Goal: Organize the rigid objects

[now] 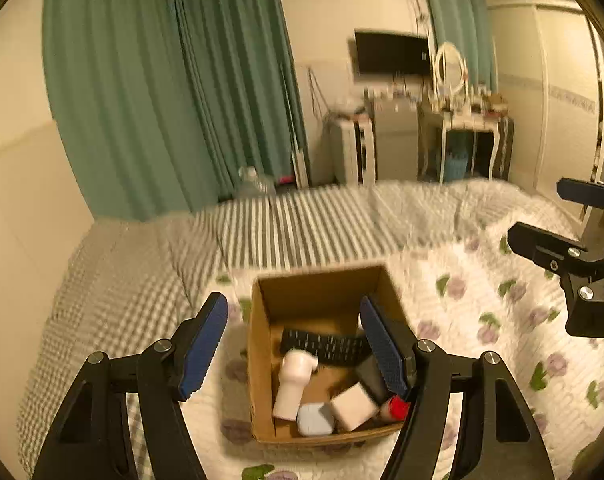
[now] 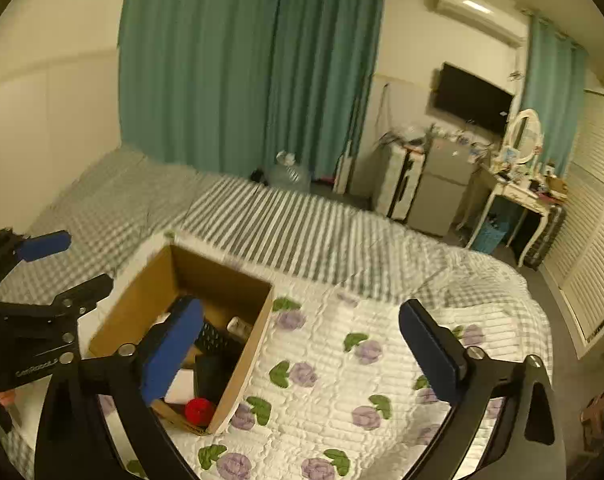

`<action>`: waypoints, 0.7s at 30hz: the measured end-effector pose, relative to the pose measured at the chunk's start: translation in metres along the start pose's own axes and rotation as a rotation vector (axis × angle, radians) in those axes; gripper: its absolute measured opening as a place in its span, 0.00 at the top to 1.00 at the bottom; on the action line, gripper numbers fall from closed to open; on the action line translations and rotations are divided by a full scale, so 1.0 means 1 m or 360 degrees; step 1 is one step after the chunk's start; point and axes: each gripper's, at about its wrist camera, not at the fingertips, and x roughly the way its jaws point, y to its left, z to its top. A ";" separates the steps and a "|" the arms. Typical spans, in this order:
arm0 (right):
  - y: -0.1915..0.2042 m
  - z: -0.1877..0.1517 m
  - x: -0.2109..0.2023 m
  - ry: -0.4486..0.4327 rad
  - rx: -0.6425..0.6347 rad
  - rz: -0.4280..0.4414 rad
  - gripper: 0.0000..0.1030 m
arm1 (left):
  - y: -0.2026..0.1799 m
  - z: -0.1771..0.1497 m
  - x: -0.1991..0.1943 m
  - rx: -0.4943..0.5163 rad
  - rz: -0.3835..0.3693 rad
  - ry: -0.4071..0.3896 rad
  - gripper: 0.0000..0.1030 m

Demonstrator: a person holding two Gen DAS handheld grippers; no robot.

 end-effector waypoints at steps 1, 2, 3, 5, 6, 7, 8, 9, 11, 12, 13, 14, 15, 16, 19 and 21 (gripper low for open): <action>-0.001 0.002 -0.008 -0.0020 0.0005 -0.0013 0.00 | 0.000 0.002 -0.009 -0.0013 0.0012 -0.0046 0.30; -0.005 0.006 -0.021 -0.0055 0.0016 -0.0032 0.00 | -0.001 0.005 -0.020 -0.0020 0.0017 -0.0103 0.30; -0.007 0.008 -0.029 -0.0075 0.0022 -0.0041 0.00 | -0.003 0.007 -0.030 -0.0013 0.0013 -0.0156 0.30; -0.013 0.010 -0.050 -0.0139 0.0048 -0.0073 0.00 | -0.008 0.008 -0.048 0.0000 0.0004 -0.0226 0.29; -0.016 0.011 -0.059 -0.0167 0.0060 -0.0096 0.00 | -0.010 0.008 -0.056 -0.0002 0.0000 -0.0257 0.29; -0.018 0.010 -0.066 -0.0184 0.0072 -0.0115 0.00 | -0.012 0.006 -0.063 -0.0009 -0.0008 -0.0286 0.27; -0.020 0.009 -0.074 -0.0198 0.0088 -0.0134 0.00 | -0.012 0.005 -0.069 -0.0024 -0.0009 -0.0308 0.27; -0.022 0.008 -0.081 -0.0208 0.0105 -0.0145 0.00 | -0.013 0.002 -0.074 -0.0048 -0.0018 -0.0333 0.27; -0.023 0.000 -0.094 -0.0216 0.0150 -0.0173 0.00 | -0.014 -0.004 -0.079 -0.0071 -0.0031 -0.0341 0.27; -0.024 -0.003 -0.099 -0.0214 0.0171 -0.0173 0.00 | -0.015 -0.008 -0.080 -0.0085 -0.0028 -0.0338 0.27; -0.024 -0.009 -0.103 -0.0211 0.0202 -0.0165 0.00 | -0.016 -0.011 -0.082 -0.0093 -0.0027 -0.0341 0.27; -0.023 -0.017 -0.108 -0.0208 0.0236 -0.0151 0.00 | -0.015 -0.016 -0.083 -0.0110 -0.0026 -0.0348 0.27; -0.022 -0.022 -0.110 -0.0208 0.0242 -0.0151 0.00 | -0.015 -0.019 -0.084 -0.0126 -0.0029 -0.0352 0.27; -0.020 -0.029 -0.113 -0.0218 0.0243 -0.0161 0.00 | -0.016 -0.024 -0.086 -0.0142 -0.0036 -0.0356 0.27; -0.014 -0.055 -0.122 -0.0297 0.0279 -0.0217 0.00 | -0.018 -0.042 -0.092 -0.0178 -0.0001 -0.0394 0.26; -0.011 -0.072 -0.126 -0.0382 0.0325 -0.0234 0.00 | -0.024 -0.060 -0.095 -0.0159 0.0052 -0.0427 0.26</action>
